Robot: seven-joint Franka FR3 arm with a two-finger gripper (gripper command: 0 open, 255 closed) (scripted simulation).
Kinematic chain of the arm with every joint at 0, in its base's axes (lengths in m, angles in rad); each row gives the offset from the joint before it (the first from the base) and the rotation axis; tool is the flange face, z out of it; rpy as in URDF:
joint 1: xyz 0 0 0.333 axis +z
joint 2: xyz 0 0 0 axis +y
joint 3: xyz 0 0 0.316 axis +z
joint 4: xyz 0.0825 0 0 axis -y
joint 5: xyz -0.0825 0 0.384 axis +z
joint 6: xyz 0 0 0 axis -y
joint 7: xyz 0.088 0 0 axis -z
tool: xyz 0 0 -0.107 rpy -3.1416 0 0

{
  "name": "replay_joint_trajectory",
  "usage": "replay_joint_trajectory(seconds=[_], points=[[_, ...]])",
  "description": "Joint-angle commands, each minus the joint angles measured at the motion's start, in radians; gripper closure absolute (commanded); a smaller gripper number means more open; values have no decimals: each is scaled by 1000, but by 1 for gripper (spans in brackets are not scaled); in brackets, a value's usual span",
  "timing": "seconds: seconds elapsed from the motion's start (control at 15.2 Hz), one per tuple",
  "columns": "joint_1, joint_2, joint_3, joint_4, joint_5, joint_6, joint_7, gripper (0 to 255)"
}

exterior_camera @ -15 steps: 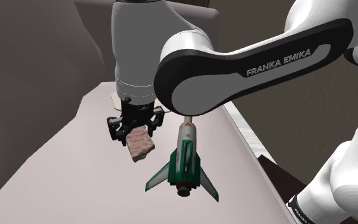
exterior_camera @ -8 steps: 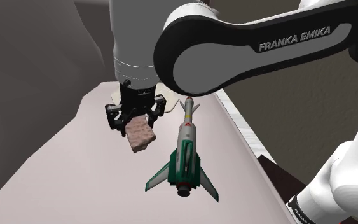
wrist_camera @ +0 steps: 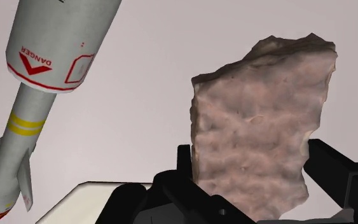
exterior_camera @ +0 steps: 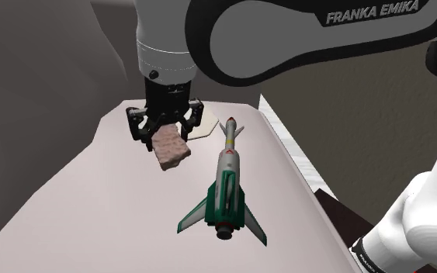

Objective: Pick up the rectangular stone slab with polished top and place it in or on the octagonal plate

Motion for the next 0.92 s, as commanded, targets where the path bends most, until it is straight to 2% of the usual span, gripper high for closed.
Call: replay_joint_trajectory(seconds=[0.0,0.46,0.86], points=[[-14,15,-13,19,-6,-4,-27,255],[-72,110,-71,126,-46,-13,-148,255],[-101,230,-116,278,-92,-46,-244,255]])
